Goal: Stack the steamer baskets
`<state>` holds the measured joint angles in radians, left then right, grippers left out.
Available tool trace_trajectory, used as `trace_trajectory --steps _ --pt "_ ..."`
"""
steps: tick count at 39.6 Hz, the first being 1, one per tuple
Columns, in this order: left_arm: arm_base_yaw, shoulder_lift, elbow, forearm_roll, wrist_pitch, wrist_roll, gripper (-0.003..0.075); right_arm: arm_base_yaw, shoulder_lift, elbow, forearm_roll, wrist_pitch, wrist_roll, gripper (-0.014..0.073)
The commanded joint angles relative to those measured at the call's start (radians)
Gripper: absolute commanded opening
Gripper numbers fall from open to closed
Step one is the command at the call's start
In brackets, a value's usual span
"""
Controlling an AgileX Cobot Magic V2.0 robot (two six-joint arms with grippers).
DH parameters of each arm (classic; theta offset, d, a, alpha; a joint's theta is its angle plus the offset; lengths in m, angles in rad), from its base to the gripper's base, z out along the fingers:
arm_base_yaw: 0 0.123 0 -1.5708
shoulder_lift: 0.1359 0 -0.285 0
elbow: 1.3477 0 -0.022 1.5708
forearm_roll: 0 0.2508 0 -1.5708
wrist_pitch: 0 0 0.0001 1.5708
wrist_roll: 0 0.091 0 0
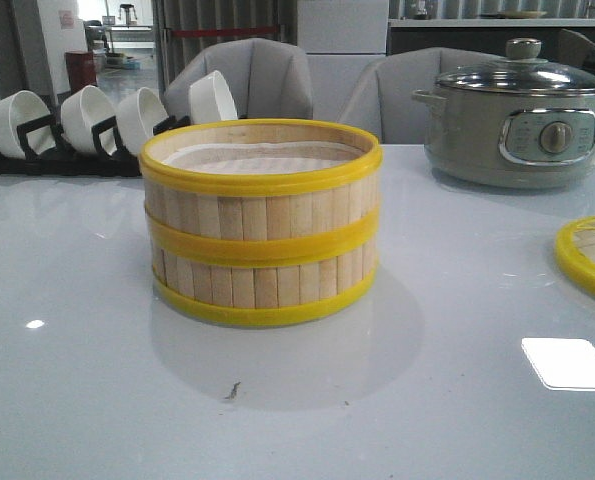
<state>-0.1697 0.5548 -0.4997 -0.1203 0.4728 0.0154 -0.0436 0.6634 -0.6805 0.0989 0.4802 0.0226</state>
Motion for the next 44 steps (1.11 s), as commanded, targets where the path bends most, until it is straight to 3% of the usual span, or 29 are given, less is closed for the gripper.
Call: trace_trajectory --steps 1,16,24,38,40,44 --pt "-0.007 -0.004 -0.015 -0.011 -0.102 -0.008 0.0087 0.0 0.004 -0.024 0.005 -0.074 -0.002 0.034" --pt "-0.011 -0.004 -0.013 -0.011 -0.1 -0.008 0.0087 0.0 0.004 0.028 0.005 -0.072 -0.002 0.0318" --pt "-0.011 -0.004 -0.013 -0.011 -0.1 -0.008 0.0087 0.0 0.004 0.028 0.005 -0.063 -0.002 0.0038" --pt "-0.011 -0.004 -0.013 -0.011 -0.1 -0.008 0.0087 0.0 0.004 0.028 0.043 -0.077 -0.001 0.0091" --pt "-0.011 -0.004 -0.013 -0.011 -0.1 -0.008 0.0087 0.001 0.004 0.028 0.045 -0.077 -0.001 0.0143" --pt "-0.011 -0.004 -0.013 -0.011 -0.1 -0.008 0.0087 0.004 0.004 0.028 0.045 -0.077 -0.001 0.0332"
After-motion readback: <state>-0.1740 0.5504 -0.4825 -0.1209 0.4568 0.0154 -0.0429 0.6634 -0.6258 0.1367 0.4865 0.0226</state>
